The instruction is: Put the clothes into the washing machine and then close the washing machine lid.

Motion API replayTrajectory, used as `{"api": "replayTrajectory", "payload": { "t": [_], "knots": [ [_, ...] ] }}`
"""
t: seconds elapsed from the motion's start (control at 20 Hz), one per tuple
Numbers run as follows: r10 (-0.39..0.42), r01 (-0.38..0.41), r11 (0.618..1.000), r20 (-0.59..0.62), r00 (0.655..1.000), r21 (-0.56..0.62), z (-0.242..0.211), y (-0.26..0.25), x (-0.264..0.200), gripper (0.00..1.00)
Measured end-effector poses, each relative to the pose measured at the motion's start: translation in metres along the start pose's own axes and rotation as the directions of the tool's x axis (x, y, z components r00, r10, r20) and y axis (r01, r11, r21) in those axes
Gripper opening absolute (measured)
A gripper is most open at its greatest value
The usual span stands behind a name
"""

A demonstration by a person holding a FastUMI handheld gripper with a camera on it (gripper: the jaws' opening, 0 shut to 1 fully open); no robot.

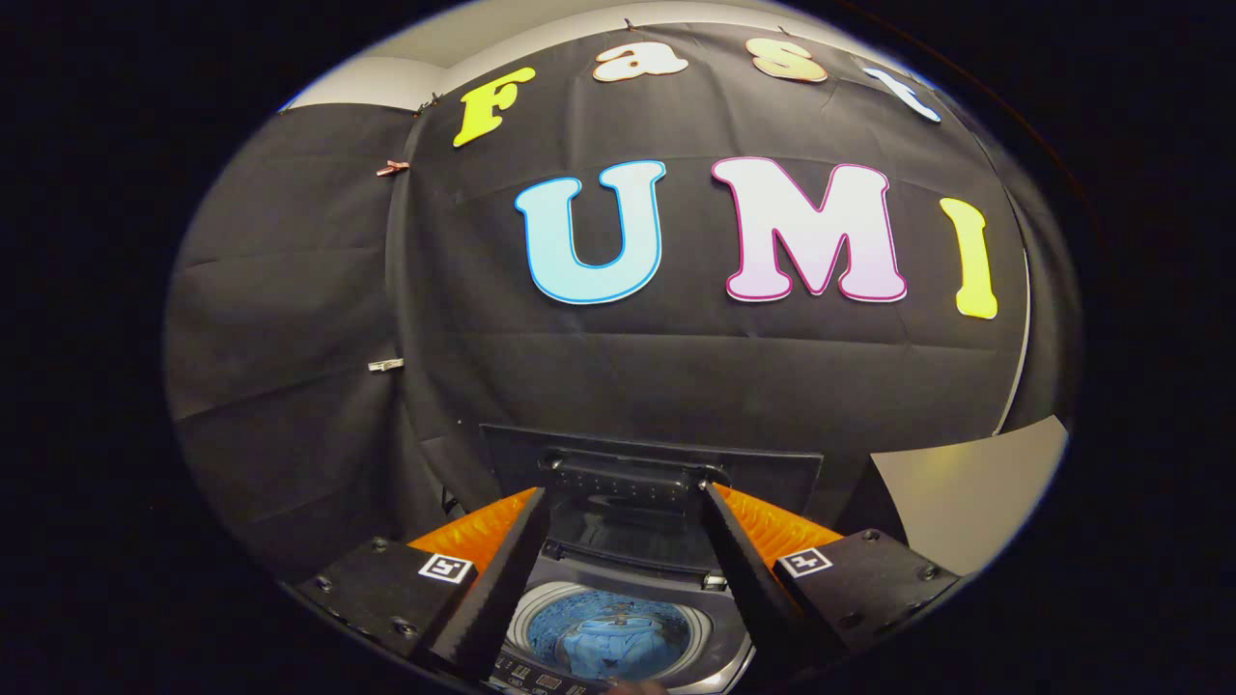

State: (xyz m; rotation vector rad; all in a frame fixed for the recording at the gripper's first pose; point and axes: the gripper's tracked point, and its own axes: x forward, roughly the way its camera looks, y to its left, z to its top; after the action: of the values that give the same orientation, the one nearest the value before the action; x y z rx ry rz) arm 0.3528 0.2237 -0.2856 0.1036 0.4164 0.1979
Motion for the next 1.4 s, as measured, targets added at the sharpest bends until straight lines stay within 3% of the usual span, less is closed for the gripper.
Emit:
{"api": "replayTrajectory", "payload": {
  "t": [0.5, 0.65, 0.85, 1.4],
  "knots": [
    [-0.134, 0.134, 0.991, 0.032, 0.99, 0.007, 0.013, -0.005, 0.085, 0.98],
    [-0.147, 0.145, 0.988, 0.031, 0.989, 0.053, 0.014, -0.007, 0.113, 0.98],
    [-0.175, 0.174, 0.985, 0.019, 0.984, 0.018, 0.005, -0.012, 0.139, 0.98],
    [-0.2, 0.2, 0.979, -0.013, 0.98, 0.026, -0.001, -0.012, 0.138, 1.0]
  ]
}}
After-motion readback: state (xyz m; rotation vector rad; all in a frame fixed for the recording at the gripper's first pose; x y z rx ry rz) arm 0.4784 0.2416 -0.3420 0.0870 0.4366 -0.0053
